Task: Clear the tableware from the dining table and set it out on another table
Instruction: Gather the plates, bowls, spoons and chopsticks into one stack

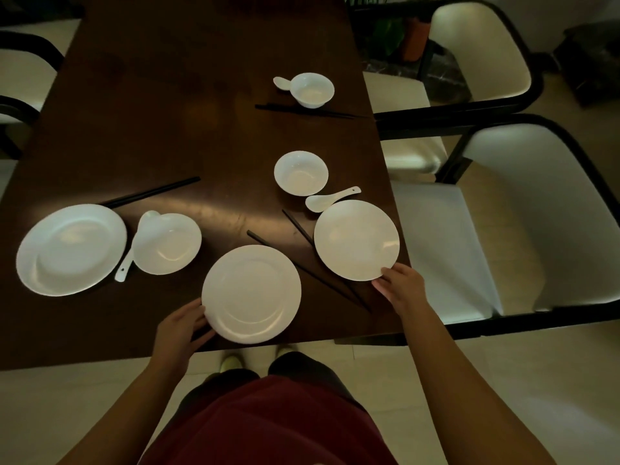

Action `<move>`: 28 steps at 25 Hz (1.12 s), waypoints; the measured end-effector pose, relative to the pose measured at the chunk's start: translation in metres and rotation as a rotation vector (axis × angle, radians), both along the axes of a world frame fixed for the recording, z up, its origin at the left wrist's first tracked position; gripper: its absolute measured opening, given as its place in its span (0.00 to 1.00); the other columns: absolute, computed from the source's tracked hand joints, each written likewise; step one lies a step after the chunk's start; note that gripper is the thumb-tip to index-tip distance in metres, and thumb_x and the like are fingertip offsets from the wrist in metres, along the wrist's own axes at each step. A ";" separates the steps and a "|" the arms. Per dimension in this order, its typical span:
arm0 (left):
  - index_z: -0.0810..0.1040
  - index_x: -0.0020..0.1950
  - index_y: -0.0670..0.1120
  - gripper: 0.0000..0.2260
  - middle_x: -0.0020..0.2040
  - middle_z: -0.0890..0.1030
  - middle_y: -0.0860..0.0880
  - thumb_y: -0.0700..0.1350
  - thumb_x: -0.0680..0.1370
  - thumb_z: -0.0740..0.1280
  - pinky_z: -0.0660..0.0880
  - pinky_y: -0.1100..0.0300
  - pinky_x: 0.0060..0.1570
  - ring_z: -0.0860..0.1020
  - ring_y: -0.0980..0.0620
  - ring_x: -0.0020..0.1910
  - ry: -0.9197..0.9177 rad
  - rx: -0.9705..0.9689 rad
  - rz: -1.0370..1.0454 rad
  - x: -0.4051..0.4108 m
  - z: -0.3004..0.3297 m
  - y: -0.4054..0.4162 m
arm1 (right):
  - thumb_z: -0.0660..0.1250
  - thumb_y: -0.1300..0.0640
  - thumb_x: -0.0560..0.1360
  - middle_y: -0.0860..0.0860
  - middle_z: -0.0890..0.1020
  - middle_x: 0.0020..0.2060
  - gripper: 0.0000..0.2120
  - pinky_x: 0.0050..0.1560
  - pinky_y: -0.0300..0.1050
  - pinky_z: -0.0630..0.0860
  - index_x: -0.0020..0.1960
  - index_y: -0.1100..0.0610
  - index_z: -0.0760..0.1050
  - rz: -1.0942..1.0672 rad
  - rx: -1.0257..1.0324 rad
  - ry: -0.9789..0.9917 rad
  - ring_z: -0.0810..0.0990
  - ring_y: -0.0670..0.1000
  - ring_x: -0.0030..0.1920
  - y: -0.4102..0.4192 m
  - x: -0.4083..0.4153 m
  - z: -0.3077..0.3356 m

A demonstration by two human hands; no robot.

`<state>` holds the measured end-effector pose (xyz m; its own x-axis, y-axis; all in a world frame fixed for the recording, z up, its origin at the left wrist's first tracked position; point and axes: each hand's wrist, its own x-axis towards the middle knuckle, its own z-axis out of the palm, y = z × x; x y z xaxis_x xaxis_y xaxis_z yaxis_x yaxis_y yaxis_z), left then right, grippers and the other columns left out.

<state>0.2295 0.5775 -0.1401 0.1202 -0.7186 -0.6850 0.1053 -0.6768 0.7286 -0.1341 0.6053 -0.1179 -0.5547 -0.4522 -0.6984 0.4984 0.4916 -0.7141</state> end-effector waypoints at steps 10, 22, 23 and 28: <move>0.82 0.48 0.49 0.07 0.47 0.84 0.47 0.42 0.73 0.66 0.78 0.58 0.36 0.81 0.49 0.48 0.023 0.042 0.046 -0.005 0.010 0.000 | 0.66 0.66 0.73 0.54 0.81 0.48 0.08 0.37 0.41 0.82 0.44 0.54 0.78 0.170 -0.098 0.180 0.82 0.54 0.48 0.024 0.011 0.049; 0.77 0.51 0.45 0.12 0.48 0.81 0.46 0.52 0.78 0.62 0.77 0.56 0.41 0.79 0.50 0.49 0.065 0.063 0.104 -0.012 0.024 0.003 | 0.63 0.68 0.75 0.49 0.81 0.42 0.12 0.35 0.38 0.81 0.56 0.59 0.76 0.532 -0.028 -0.022 0.80 0.47 0.43 0.000 0.130 0.008; 0.78 0.52 0.44 0.10 0.50 0.81 0.45 0.49 0.78 0.63 0.77 0.56 0.40 0.79 0.50 0.50 0.047 0.045 0.097 -0.012 0.023 0.003 | 0.63 0.68 0.75 0.48 0.81 0.41 0.12 0.34 0.37 0.81 0.57 0.60 0.76 0.537 -0.027 -0.006 0.80 0.47 0.43 0.001 0.130 0.006; 0.76 0.61 0.41 0.13 0.52 0.80 0.44 0.37 0.77 0.64 0.77 0.58 0.42 0.78 0.48 0.51 -0.017 -0.047 0.031 -0.010 0.018 0.008 | 0.63 0.68 0.74 0.49 0.82 0.40 0.13 0.37 0.37 0.81 0.58 0.60 0.77 0.557 -0.041 0.055 0.82 0.48 0.43 0.008 0.131 0.003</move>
